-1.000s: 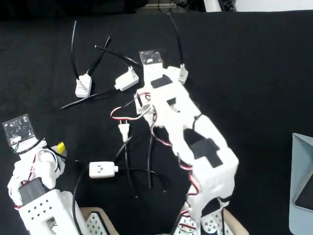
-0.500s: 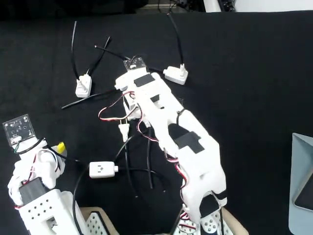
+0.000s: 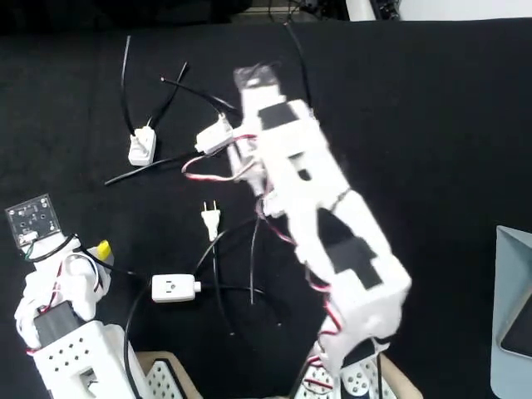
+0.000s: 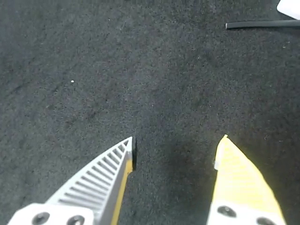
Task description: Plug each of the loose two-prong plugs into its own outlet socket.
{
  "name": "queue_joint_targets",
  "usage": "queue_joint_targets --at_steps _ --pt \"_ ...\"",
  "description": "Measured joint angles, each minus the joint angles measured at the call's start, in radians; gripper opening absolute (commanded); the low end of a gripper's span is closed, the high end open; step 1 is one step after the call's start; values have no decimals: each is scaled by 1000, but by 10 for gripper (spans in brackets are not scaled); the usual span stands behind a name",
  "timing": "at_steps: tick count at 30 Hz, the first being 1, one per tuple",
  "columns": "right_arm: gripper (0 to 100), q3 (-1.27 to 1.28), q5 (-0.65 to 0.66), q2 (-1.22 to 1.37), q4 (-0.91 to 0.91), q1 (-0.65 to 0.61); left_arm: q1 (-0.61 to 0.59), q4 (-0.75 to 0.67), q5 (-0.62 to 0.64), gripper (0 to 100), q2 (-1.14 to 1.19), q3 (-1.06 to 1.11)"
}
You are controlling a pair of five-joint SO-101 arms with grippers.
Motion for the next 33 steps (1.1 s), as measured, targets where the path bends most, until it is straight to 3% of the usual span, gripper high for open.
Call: queue_joint_targets --at_steps 11,15,20,26,33 --pt "12 364 -74 -408 2 204 0 0 0 281 0 0" --pt "12 509 -215 -562 -95 301 0 0 0 281 0 0" --pt "20 717 -250 -715 -239 371 0 0 0 281 0 0" --pt "250 868 -285 -787 -308 408 0 0 0 281 0 0" --pt "260 898 -278 -802 -295 413 0 0 0 281 0 0"
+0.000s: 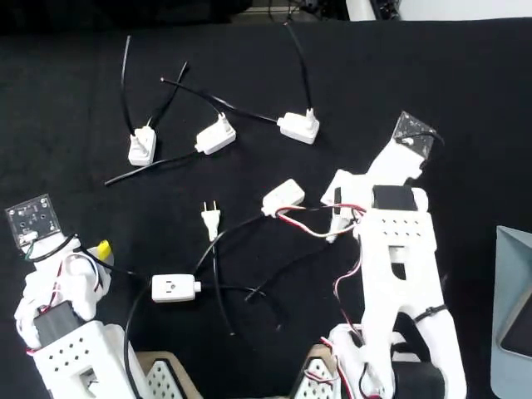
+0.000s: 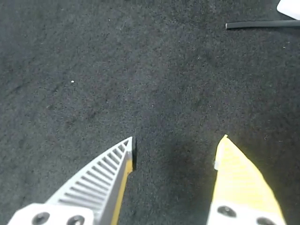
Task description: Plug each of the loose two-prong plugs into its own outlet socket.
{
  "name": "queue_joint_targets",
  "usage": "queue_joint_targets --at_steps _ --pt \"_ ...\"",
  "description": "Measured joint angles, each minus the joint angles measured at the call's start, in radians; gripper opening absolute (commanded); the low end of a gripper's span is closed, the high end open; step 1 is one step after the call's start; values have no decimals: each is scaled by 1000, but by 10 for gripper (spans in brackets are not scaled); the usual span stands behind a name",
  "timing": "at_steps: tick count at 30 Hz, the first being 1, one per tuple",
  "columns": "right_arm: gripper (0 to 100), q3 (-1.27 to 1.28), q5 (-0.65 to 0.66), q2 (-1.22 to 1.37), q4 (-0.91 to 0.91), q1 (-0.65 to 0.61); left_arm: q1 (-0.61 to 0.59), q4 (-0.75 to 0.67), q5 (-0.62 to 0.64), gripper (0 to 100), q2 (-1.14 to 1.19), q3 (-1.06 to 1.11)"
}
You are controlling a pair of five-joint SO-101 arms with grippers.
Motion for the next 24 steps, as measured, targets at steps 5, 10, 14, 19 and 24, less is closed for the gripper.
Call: queue_joint_targets --at_steps 5,10,14,19,24 --pt "253 0 196 -9 0 2 0 0 0 281 0 0" --pt "169 6 577 -87 26 2 0 0 0 281 0 3" --pt "179 11 990 -120 121 0 0 0 0 281 0 3" --pt "336 18 1382 -118 229 -11 0 0 0 281 0 3" --pt "484 20 1554 -74 239 -23 0 0 0 281 0 14"
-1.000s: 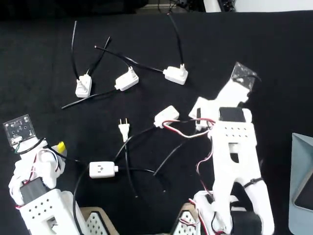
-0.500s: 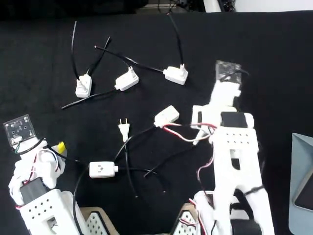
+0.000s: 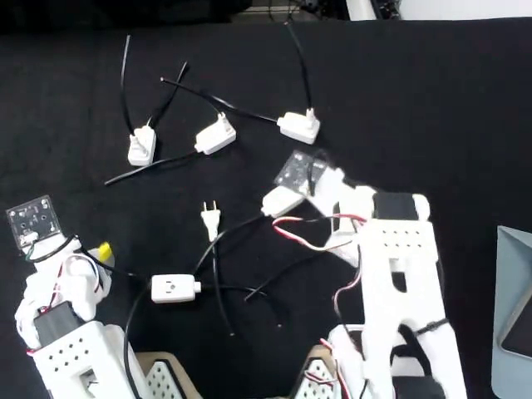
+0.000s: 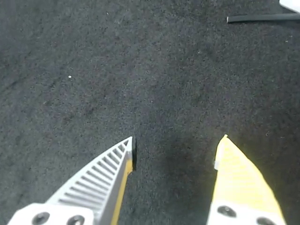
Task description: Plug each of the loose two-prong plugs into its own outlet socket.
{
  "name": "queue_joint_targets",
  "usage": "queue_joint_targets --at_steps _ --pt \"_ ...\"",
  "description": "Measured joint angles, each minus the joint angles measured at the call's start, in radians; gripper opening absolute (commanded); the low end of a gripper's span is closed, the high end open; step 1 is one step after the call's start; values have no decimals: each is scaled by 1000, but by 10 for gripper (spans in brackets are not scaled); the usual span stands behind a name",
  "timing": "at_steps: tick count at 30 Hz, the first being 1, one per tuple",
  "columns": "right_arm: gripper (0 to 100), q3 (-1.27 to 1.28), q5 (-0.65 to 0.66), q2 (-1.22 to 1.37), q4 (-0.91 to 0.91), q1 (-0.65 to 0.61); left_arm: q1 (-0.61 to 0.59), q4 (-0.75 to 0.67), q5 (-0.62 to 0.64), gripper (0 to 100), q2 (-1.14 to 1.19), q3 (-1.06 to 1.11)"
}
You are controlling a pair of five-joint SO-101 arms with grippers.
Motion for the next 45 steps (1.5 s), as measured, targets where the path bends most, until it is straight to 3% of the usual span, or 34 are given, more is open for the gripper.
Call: queue_joint_targets --at_steps 7,11,20,30,39,45 --pt "370 0 215 104 0 0 0 -6 0 281 0 -2" --pt "371 0 299 158 -60 0 0 -6 0 281 0 -2" --pt "368 0 391 275 -127 -12 0 -6 0 281 0 -2" --pt "357 0 402 471 -272 -18 0 -6 0 281 0 -2" --pt "23 -11 402 520 -322 -14 0 -6 0 281 0 -2" --pt "11 -6 402 519 -322 -14 0 -6 0 281 0 -2"
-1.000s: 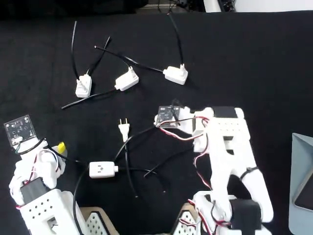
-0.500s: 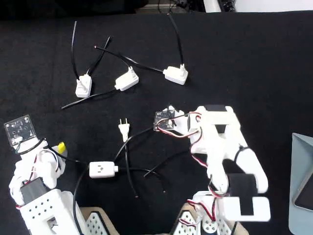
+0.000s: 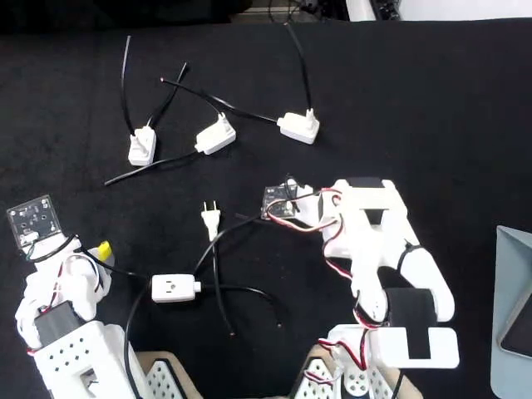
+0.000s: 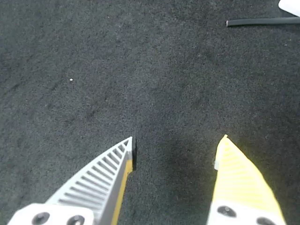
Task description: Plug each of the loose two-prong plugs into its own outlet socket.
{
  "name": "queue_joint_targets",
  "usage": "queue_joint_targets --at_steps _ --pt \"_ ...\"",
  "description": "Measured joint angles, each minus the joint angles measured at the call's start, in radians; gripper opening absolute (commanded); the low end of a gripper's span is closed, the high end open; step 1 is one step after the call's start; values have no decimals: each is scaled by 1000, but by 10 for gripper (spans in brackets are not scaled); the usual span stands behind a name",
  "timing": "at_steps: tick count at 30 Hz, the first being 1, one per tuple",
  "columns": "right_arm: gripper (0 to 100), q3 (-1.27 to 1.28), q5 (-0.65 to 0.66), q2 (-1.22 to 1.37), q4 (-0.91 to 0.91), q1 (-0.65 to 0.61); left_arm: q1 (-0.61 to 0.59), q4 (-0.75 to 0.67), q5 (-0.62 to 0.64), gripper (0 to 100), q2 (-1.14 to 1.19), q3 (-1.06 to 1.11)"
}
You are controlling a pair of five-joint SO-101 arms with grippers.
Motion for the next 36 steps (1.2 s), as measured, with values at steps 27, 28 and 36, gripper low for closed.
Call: queue_joint_targets --at_steps 27,28,36 --pt "11 -115 -760 -420 285 -3 0 0 0 281 0 0" --pt "11 -109 -763 -454 285 -3 0 0 0 281 0 0" --pt "11 5 -769 -715 285 -3 0 0 0 281 0 0"
